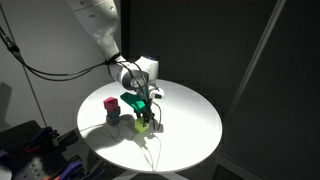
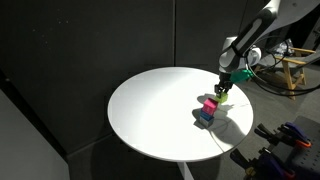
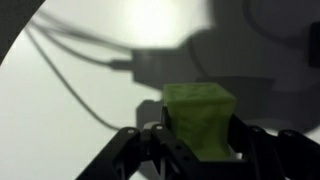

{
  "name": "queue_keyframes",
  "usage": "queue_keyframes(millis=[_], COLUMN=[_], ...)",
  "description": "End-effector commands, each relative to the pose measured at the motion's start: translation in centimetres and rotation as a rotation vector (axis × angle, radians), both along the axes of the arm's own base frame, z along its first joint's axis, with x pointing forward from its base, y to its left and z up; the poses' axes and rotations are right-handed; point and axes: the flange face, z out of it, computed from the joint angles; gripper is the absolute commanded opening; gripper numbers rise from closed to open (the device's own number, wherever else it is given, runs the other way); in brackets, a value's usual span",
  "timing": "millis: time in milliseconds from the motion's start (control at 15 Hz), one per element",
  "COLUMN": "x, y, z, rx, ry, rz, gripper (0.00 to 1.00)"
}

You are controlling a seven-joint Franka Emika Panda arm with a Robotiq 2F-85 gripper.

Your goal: Put the light green block on the table

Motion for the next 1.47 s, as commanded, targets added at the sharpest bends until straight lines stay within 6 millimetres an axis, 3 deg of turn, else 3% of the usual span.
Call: queue_keyframes(millis=[0,733,800,867,1067,1400], x=[0.5,0.2,0.3,0.3,0.2,-0.1], y=[-0.5,-1.0,-1.1,-1.2,-1.3,-1.2], z=[-0.3,-4.1,-4.3,-4.4,-4.2,-2.4], rx=[0.005,-0.026,-0.025,-0.024,-0.023,-0.020], ry=[-0.015,-0.004,0.001,0.003,0.010,0.012], rz=[0.104,0.160,0.159,0.156,0.139,0.111], gripper=[0.27,0.27,0.58,0.79,0.99,1.00])
